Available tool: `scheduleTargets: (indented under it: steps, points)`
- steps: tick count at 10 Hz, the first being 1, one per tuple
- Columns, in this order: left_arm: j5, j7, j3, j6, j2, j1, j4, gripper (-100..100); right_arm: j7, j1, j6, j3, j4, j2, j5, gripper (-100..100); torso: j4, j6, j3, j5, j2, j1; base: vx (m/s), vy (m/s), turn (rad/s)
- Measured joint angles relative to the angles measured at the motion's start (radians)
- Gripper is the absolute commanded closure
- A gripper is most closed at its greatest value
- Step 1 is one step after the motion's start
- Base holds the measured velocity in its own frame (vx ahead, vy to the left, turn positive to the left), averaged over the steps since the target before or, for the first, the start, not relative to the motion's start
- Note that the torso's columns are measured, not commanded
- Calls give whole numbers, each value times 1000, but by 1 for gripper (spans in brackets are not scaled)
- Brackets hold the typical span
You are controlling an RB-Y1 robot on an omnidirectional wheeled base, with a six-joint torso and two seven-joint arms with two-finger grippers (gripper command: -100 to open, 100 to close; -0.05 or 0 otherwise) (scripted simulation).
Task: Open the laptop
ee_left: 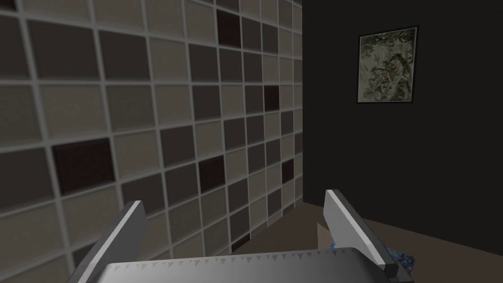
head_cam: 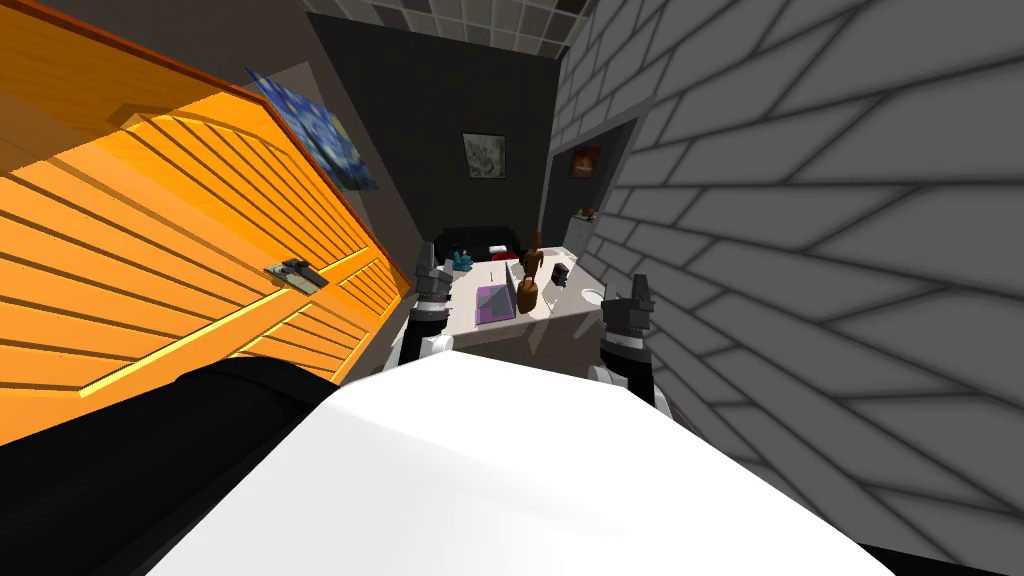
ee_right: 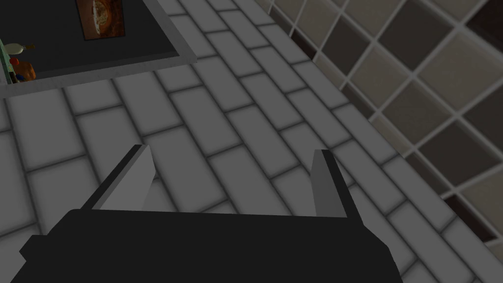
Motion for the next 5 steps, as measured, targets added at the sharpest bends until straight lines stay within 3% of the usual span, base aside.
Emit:
scheduleTargets:
  steps: [2, 5]
  points:
    - [0, 0, 0, 0, 0, 0, 0, 0, 0, 0, 0, 0, 0, 0, 0, 0, 105, 0, -209, 0, 104, 0, 0, 0, 0]
    - [0, 0, 0, 0, 0, 0, 0, 0, 0, 0, 0, 0, 0, 0, 0, 0, 322, 0, -644, 0, 322, 0, 0, 0, 0]
